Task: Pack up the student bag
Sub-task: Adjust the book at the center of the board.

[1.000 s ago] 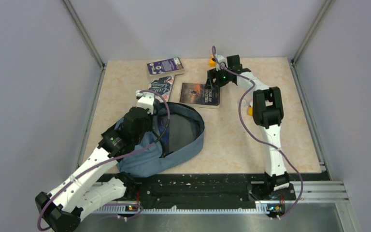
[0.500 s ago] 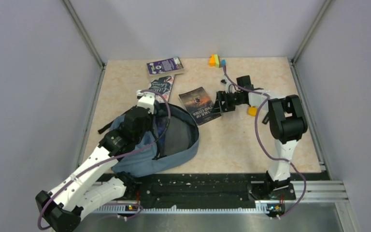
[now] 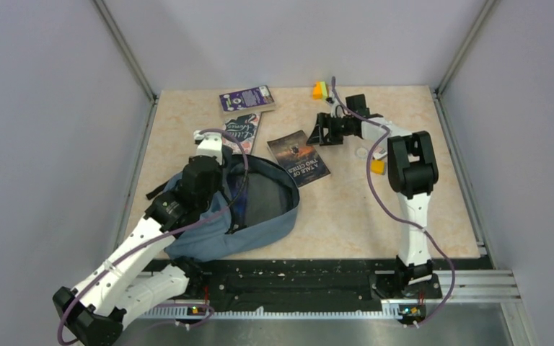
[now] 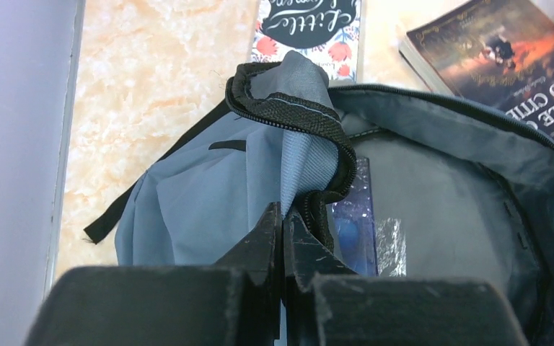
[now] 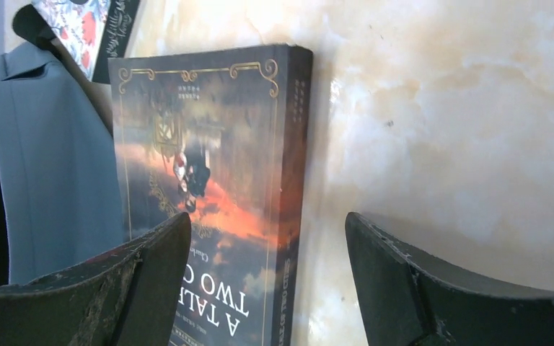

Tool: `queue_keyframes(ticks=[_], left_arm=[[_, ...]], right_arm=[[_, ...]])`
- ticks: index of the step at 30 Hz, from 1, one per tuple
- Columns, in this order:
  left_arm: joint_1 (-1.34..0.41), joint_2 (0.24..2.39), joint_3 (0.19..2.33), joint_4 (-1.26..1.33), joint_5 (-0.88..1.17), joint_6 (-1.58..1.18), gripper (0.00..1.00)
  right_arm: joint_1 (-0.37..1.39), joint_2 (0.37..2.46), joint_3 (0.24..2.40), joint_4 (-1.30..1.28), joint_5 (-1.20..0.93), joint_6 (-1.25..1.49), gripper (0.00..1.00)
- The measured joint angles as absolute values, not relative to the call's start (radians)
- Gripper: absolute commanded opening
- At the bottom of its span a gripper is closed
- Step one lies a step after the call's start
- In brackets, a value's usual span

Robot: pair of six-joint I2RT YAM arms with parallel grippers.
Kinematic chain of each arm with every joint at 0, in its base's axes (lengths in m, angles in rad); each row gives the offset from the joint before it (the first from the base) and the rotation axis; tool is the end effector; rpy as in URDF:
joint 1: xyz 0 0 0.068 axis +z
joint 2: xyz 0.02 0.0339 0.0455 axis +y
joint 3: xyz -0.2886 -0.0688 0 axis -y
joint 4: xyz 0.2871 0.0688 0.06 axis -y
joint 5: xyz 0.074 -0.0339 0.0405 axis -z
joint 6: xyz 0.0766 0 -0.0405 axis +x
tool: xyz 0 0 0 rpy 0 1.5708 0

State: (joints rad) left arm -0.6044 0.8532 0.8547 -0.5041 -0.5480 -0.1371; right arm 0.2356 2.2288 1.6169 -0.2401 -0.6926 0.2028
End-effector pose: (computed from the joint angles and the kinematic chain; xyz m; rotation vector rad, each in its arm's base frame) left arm 0.2196 -0.1032 0.3242 0.1374 1.9910 0.0939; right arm 0.5268 0.1768 0.1260 -0.3636 2.3871 1.0382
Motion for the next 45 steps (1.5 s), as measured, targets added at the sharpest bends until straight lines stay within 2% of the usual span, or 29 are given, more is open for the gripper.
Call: queue_keyframes(ticks=[3, 9, 18, 26, 27, 29, 31, 33, 40, 45], left_arm=[[-0.590, 0.867, 0.876, -0.503, -0.536, -0.156, 0.00], [-0.582, 0.929, 0.878, -0.499, -0.441, -0.158, 0.00], [-0.582, 1.079, 0.877, -0.501, -0.299, -0.155, 0.00], [-0.582, 1.192, 0.924, -0.601, -0.259, -0.138, 0.00], [-0.582, 1.192, 0.931, -0.614, -0.252, -0.133, 0.08], [-0.582, 1.188, 0.955, -0.647, -0.233, -0.122, 0.38], [-0.585, 1.176, 0.990, -0.673, -0.211, -0.115, 0.62], [-0.598, 1.149, 1.035, -0.678, -0.193, -0.122, 0.74], [-0.677, 1.070, 1.163, -0.584, -0.123, -0.233, 0.76], [-0.705, 1.182, 1.177, -0.448, -0.098, -0.367, 0.84]], right_arm=[[0.241, 2.269, 1.678, -0.272, -0.742, 0.181, 0.78], [0.279, 2.281, 1.665, -0.251, -0.827, 0.184, 0.76], [0.290, 2.251, 1.422, 0.158, -1.003, 0.485, 0.72], [0.302, 2.197, 1.279, 0.262, -1.039, 0.568, 0.68], [0.306, 2.183, 1.259, 0.262, -1.034, 0.569, 0.68], [0.311, 2.158, 1.229, 0.253, -1.017, 0.563, 0.71], [0.316, 2.122, 1.208, 0.217, -0.986, 0.542, 0.75], [0.327, 2.065, 1.184, 0.160, -0.937, 0.512, 0.77], [0.358, 1.872, 1.126, 0.045, -0.691, 0.378, 0.77], [0.425, 1.796, 1.085, -0.031, -0.445, 0.268, 0.78]])
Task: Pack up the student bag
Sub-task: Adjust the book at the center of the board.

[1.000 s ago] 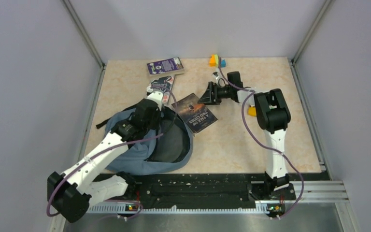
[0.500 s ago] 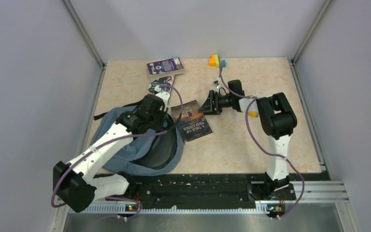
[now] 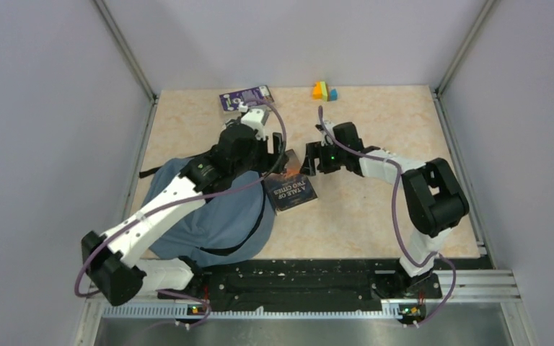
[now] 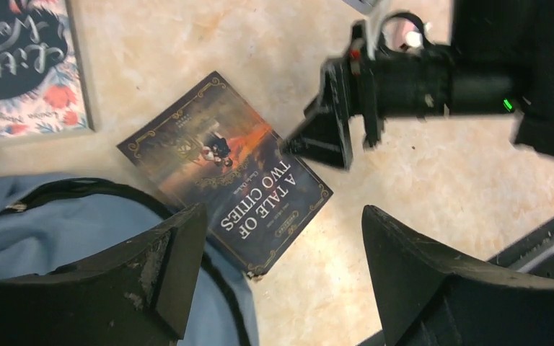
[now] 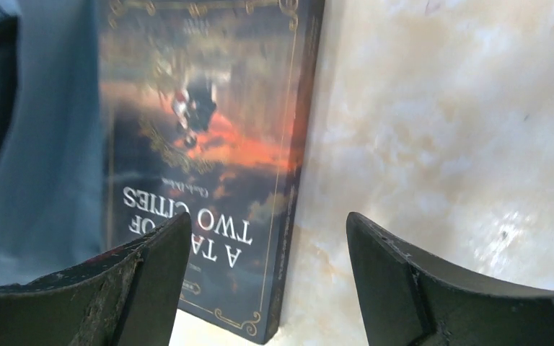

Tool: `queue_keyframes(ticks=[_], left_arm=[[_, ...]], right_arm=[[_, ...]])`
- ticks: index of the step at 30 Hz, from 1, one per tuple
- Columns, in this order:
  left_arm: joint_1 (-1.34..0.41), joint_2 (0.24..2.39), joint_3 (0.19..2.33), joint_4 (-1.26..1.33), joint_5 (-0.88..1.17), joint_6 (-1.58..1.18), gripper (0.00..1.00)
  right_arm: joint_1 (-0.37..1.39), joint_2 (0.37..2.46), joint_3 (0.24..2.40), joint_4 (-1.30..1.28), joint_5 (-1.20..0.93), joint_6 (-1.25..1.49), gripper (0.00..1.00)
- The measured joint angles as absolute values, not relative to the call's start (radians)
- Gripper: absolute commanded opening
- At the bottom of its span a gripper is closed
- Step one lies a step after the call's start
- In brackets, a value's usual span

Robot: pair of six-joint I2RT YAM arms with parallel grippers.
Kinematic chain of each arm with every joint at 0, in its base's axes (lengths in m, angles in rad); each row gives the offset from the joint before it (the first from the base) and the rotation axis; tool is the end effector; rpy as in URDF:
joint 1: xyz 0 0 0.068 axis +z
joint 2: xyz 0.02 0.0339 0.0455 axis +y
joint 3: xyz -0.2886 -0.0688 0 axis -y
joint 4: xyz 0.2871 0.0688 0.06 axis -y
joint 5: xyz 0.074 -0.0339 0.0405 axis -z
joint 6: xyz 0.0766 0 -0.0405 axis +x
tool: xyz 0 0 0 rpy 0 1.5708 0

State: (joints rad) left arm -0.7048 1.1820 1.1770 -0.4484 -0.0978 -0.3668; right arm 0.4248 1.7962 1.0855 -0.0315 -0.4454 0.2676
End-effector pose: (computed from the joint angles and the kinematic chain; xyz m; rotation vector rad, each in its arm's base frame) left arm 0.2585 -0.2101 0.3733 0.2857 2.0507 -0.5734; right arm 0.3934 0.2142 0.1562 -0.4212 2.3432 0.8582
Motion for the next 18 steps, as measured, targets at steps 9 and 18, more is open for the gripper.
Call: queue_keyframes(ticks=[9, 18], left_arm=[[-0.630, 1.529, 1.212, -0.351, -0.146, -0.514, 0.85], [-0.538, 1.814, 1.355, -0.332, -0.244, -0.549, 0.85]], right_arm=[[0.476, 1.676, 0.922, -0.054, -0.292, 0.236, 0.78], [0.476, 1.621, 0.889, -0.046, -0.256, 0.235, 0.79]])
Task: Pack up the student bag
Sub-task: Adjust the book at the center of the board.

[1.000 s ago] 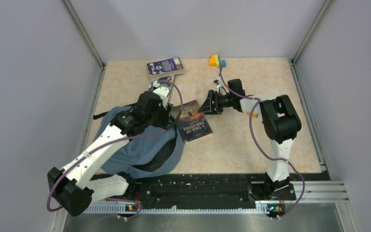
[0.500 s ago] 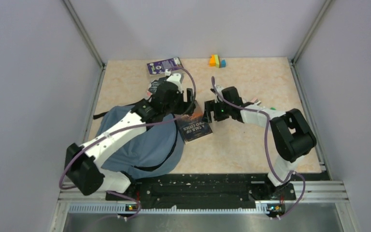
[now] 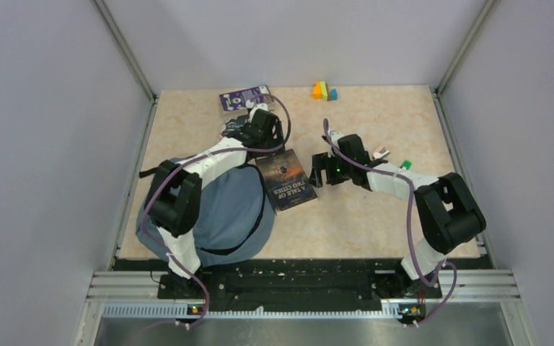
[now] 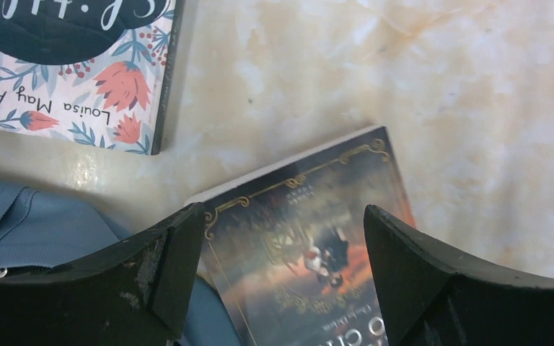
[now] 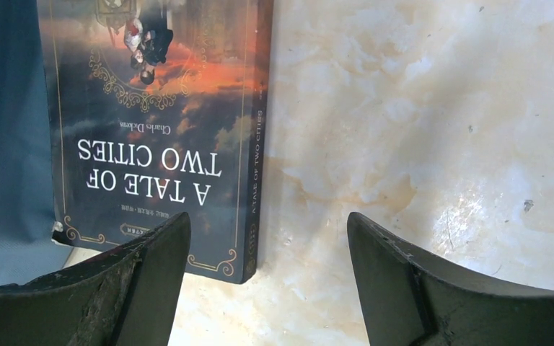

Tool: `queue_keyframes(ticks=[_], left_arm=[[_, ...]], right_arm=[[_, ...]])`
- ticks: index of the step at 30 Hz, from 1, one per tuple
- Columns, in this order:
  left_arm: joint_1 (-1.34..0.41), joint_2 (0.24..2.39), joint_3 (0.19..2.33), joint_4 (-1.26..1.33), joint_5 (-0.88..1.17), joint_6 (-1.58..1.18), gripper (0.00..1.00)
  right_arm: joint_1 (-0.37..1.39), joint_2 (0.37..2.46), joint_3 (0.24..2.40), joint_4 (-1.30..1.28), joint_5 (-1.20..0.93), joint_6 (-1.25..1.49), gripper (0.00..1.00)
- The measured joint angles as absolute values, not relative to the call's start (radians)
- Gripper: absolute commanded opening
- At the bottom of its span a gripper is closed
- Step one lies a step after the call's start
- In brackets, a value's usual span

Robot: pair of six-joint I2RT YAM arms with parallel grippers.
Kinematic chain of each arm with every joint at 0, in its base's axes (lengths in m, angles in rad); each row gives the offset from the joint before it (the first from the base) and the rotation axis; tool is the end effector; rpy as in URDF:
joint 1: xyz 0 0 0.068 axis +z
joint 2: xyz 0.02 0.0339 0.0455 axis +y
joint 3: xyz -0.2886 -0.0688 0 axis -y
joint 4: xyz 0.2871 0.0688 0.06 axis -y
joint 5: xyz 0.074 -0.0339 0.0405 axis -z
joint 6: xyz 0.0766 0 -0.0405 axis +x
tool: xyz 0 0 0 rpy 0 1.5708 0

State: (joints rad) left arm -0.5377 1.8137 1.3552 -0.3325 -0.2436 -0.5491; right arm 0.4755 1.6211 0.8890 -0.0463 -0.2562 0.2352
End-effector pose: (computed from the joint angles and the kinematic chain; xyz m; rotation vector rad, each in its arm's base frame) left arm 0.4198 -0.2288 0.2149 -0.1312 2.3425 -0.2524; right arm 0.3411 0.1974 0.1505 -0.4173 2.3745 0.6411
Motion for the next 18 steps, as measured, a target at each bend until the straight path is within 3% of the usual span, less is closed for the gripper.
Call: queue_keyframes(ticks=[8, 13, 18], left_arm=[[-0.521, 1.946, 1.382, -0.385, -0.318, -0.548, 0.85], [-0.519, 1.955, 1.381, -0.389, -0.277, -0.549, 0.68], [-0.520, 1.955, 1.352, -0.341, -0.220, -0.555, 0.63]], right_arm=[[0.476, 1.602, 0.863, -0.047, -0.253, 0.234, 0.79], [0.476, 1.598, 0.863, -0.046, -0.252, 0.235, 0.79], [0.476, 1.579, 0.851, -0.036, -0.252, 0.239, 0.79]])
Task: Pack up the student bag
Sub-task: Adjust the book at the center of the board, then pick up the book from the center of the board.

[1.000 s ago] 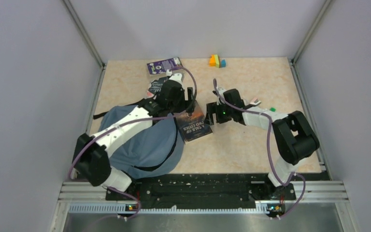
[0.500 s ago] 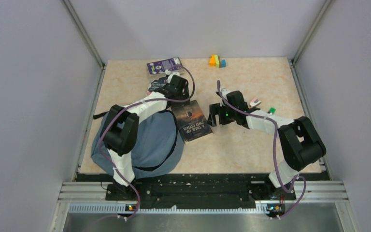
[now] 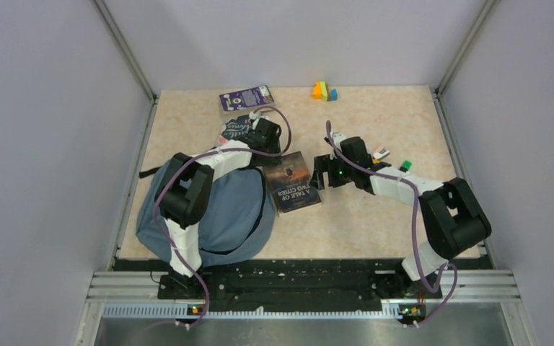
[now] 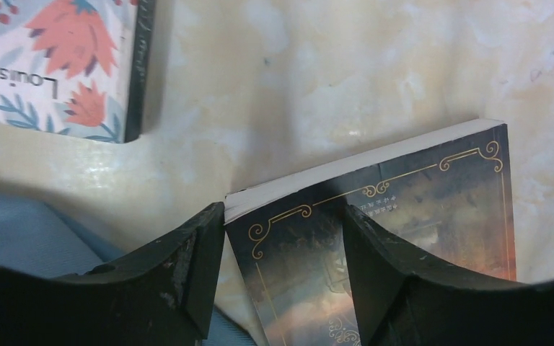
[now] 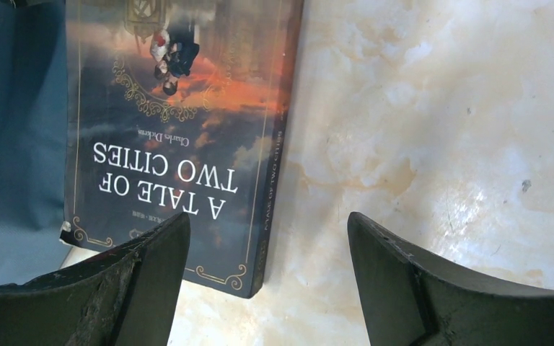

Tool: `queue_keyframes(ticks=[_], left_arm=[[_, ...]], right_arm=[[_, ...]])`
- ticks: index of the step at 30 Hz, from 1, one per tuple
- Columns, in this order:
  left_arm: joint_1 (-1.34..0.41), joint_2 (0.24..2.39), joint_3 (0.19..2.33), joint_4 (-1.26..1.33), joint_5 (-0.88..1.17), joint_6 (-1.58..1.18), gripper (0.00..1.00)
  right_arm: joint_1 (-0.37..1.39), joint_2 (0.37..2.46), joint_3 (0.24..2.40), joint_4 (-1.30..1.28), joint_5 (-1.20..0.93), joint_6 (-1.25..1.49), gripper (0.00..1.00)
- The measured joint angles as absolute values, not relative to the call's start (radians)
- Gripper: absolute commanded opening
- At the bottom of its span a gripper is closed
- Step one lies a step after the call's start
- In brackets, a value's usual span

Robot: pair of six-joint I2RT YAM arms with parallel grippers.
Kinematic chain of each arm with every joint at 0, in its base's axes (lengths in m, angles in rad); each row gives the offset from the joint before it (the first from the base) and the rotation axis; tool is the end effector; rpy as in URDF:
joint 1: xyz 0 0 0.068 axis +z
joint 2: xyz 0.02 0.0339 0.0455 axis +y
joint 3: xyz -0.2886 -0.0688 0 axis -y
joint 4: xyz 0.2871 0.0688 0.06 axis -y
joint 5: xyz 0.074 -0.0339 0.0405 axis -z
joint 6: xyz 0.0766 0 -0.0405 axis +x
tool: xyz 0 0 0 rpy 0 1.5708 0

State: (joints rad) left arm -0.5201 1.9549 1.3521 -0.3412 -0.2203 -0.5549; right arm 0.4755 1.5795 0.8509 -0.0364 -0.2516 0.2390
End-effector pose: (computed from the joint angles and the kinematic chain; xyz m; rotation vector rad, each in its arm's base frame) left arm 0.4300 -0.2270 0.1473 -0.1325 2.4872 -0.1765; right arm 0.3323 0.1925 0.1531 -0.4106 2.3621 0.6405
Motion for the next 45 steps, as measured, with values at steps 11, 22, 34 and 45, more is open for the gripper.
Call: queue_keyframes(ticks=[11, 22, 34, 45], left_arm=[[-0.580, 1.931, 1.303, -0.242, -0.100, -0.569, 0.61], [-0.683, 1.894, 1.288, -0.178, -0.022, -0.616, 0.62], [-0.824, 1.732, 1.074, -0.189, -0.110, -0.751, 0.71], [-0.854, 1.697, 0.940, -0.056, 0.001, -0.903, 0.71]], right_arm=[[0.467, 1.560, 0.823, -0.031, -0.255, 0.269, 0.80], [0.443, 1.544, 0.759, -0.036, -0.266, 0.308, 0.81], [0.409, 1.404, 0.622, -0.034, -0.285, 0.364, 0.82], [0.409, 1.380, 0.566, 0.004, -0.302, 0.402, 0.81]])
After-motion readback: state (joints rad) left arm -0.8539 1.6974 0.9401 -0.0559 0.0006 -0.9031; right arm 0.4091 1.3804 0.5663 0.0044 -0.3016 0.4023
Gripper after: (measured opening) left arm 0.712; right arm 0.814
